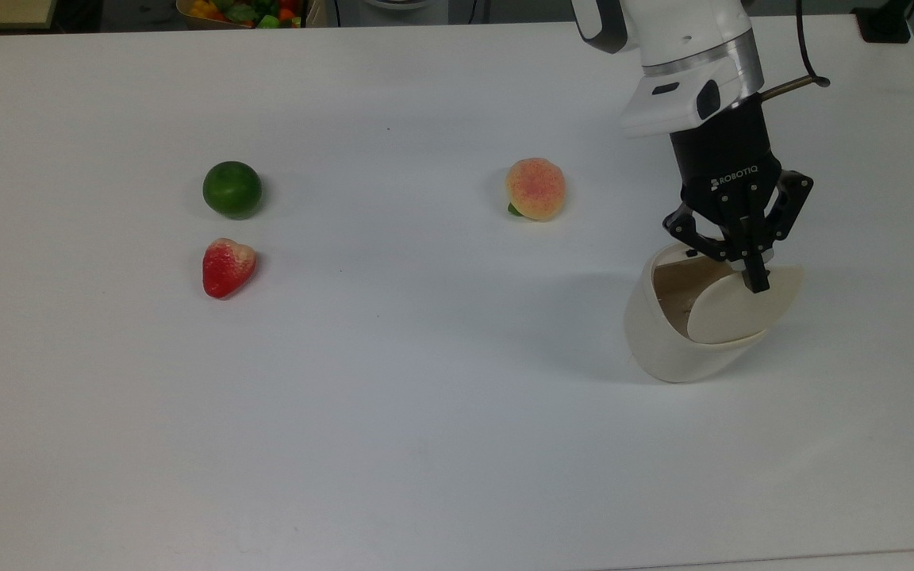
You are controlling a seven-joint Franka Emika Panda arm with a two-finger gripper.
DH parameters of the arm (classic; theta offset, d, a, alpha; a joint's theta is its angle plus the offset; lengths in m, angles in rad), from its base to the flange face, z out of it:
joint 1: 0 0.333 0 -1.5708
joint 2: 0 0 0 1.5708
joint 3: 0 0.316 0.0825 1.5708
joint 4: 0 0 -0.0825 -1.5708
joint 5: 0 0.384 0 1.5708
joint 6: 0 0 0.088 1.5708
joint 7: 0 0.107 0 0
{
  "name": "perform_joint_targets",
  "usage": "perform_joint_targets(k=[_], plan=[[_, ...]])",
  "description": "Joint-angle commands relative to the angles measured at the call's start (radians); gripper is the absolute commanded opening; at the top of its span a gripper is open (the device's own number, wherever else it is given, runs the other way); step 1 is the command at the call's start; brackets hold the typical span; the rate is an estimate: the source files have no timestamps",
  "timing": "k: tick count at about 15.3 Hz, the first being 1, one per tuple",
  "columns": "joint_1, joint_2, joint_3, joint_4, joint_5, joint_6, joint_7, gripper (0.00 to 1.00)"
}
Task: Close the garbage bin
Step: 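Push the raised lid down with the gripper fingers onto the bin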
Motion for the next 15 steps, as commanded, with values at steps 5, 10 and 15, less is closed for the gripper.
perform_joint_targets(k=[5,10,15], plan=[[-0.011,-0.080,0.007,-0.053,-0.014,-0.219,0.013,0.00],[-0.014,-0.100,0.008,-0.090,-0.014,-0.268,0.011,0.00],[-0.014,-0.100,0.011,-0.130,-0.014,-0.276,0.011,0.00]])
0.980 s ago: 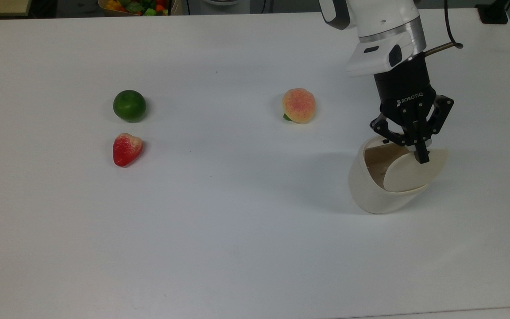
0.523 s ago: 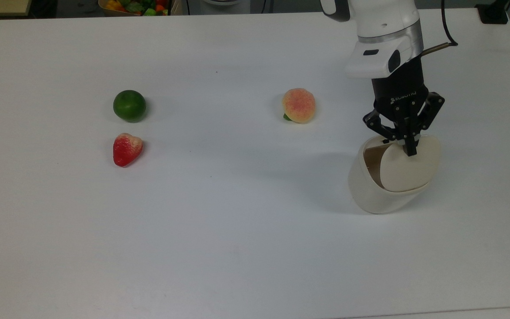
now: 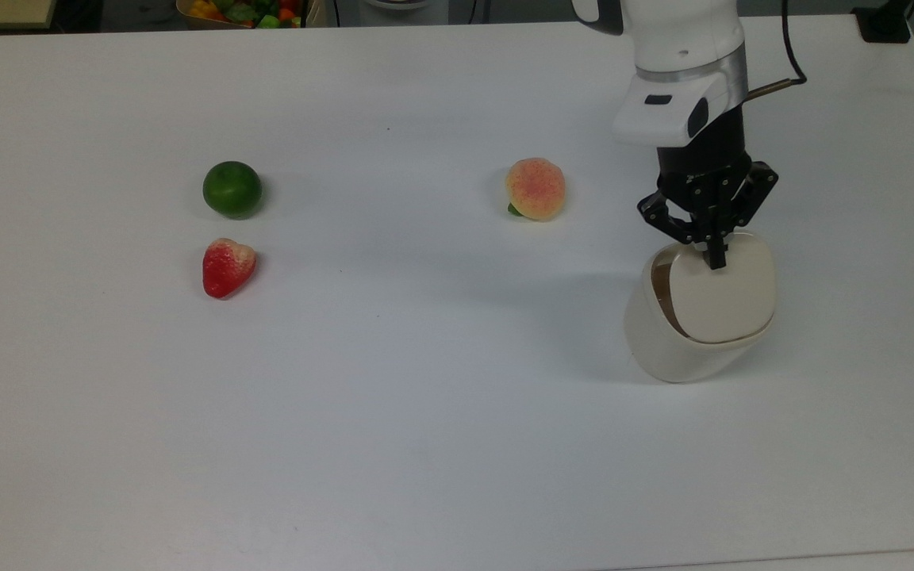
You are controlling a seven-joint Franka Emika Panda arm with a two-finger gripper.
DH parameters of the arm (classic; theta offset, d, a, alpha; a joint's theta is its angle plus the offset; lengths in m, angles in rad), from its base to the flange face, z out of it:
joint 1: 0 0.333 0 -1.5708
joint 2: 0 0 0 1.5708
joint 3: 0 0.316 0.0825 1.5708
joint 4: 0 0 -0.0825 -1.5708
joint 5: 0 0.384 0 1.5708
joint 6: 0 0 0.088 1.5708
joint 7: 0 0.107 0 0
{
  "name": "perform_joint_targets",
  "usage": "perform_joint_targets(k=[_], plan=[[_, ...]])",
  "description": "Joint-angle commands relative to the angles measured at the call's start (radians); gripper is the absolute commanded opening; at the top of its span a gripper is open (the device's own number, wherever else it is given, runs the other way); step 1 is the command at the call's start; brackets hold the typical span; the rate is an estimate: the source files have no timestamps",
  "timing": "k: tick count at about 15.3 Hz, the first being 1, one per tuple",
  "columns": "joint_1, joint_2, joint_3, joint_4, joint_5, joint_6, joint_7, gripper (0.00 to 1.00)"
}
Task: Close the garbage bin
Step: 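Push the raised lid down with the gripper fingers onto the bin, then press the lid flat on the bin rim with the gripper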
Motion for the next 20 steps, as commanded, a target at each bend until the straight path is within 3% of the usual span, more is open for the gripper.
perform_joint_targets(k=[1,20], plan=[[-0.009,-0.047,0.012,-0.078,-0.014,-0.025,0.011,0.00],[-0.001,-0.005,0.015,-0.092,-0.042,-0.044,0.011,0.00]])
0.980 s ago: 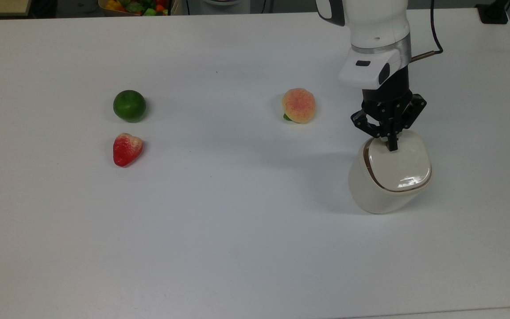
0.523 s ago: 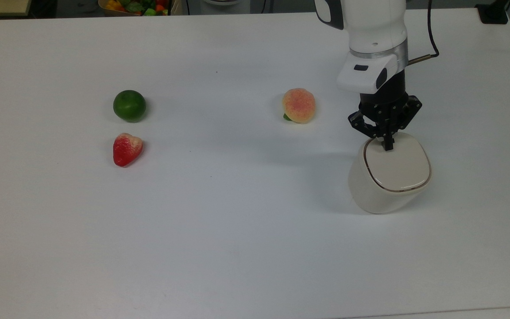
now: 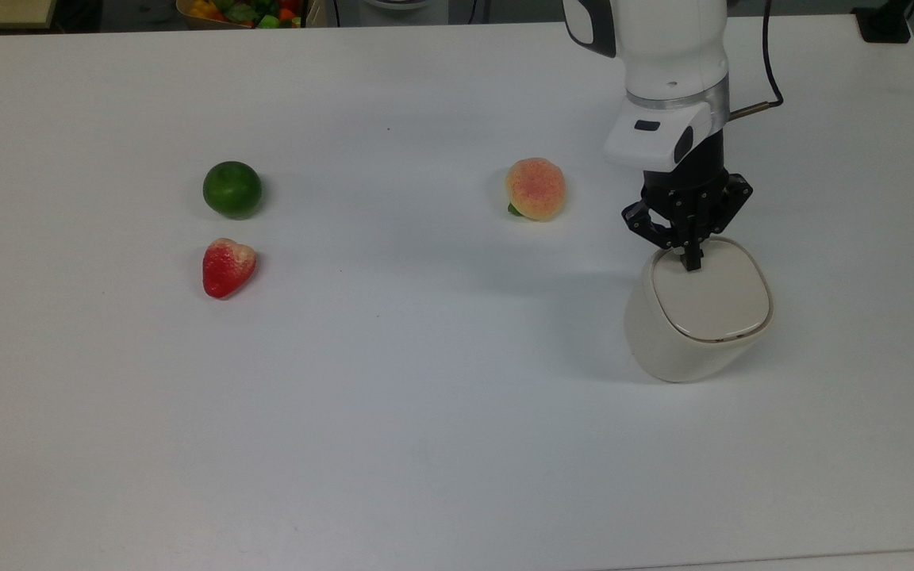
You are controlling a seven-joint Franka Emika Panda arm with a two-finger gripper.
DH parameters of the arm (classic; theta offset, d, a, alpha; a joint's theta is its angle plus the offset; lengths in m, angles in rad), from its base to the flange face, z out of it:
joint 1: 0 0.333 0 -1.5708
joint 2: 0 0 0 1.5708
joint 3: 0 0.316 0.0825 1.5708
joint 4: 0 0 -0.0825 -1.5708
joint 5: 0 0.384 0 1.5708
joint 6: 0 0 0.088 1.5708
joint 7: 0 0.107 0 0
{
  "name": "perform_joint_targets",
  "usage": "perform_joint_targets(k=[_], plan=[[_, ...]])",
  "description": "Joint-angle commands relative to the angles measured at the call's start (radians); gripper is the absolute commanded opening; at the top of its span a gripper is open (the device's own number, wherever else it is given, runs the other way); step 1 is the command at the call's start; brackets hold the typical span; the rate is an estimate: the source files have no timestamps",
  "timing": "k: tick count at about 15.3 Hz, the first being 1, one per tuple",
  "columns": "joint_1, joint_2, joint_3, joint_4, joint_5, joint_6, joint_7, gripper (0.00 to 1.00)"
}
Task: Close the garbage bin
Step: 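Press the lid flat on the bin rim with the gripper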
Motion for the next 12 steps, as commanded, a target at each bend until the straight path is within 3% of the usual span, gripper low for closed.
perform_joint_targets(k=[1,12], plan=[[0.000,-0.007,0.014,-0.031,-0.034,-0.024,0.011,0.00],[0.006,0.003,0.028,-0.046,-0.105,-0.024,0.019,0.00]])
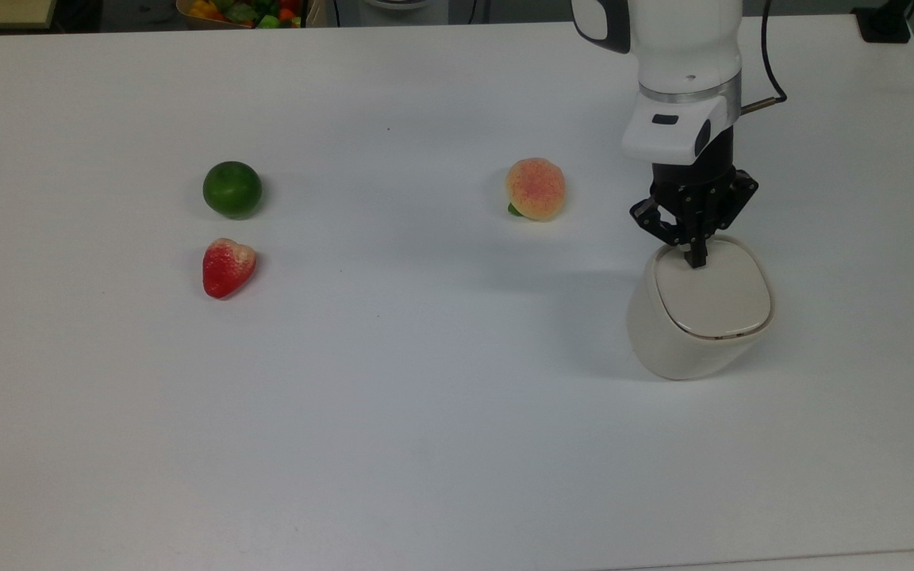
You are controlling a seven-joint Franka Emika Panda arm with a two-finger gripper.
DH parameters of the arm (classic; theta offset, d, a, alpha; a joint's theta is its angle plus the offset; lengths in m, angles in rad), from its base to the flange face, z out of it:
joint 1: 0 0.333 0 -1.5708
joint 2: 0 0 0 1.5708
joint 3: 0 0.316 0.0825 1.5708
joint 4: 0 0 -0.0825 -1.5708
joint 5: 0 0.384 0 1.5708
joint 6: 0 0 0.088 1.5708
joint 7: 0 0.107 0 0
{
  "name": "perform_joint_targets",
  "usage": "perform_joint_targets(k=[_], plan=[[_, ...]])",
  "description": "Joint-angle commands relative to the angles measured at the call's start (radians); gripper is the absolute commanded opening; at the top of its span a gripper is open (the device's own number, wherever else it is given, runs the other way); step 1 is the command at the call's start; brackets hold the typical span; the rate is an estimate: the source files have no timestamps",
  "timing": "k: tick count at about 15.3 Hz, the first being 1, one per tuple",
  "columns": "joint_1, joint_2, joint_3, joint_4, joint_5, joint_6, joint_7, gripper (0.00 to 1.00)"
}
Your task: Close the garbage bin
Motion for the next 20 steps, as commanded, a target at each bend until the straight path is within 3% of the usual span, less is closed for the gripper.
perform_joint_targets(k=[1,7,11,16,19,20], plan=[[0.004,0.004,0.009,-0.042,-0.022,-0.024,0.019,0.00],[-0.006,-0.040,0.012,-0.037,-0.006,-0.042,0.022,0.00],[-0.025,-0.134,0.015,-0.039,-0.001,-0.142,0.033,0.00],[-0.084,-0.260,0.015,-0.040,0.068,-0.338,0.028,0.01],[-0.127,-0.341,0.014,-0.040,0.094,-0.484,0.028,0.10],[-0.144,-0.367,0.014,-0.040,0.103,-0.530,0.027,0.18]])
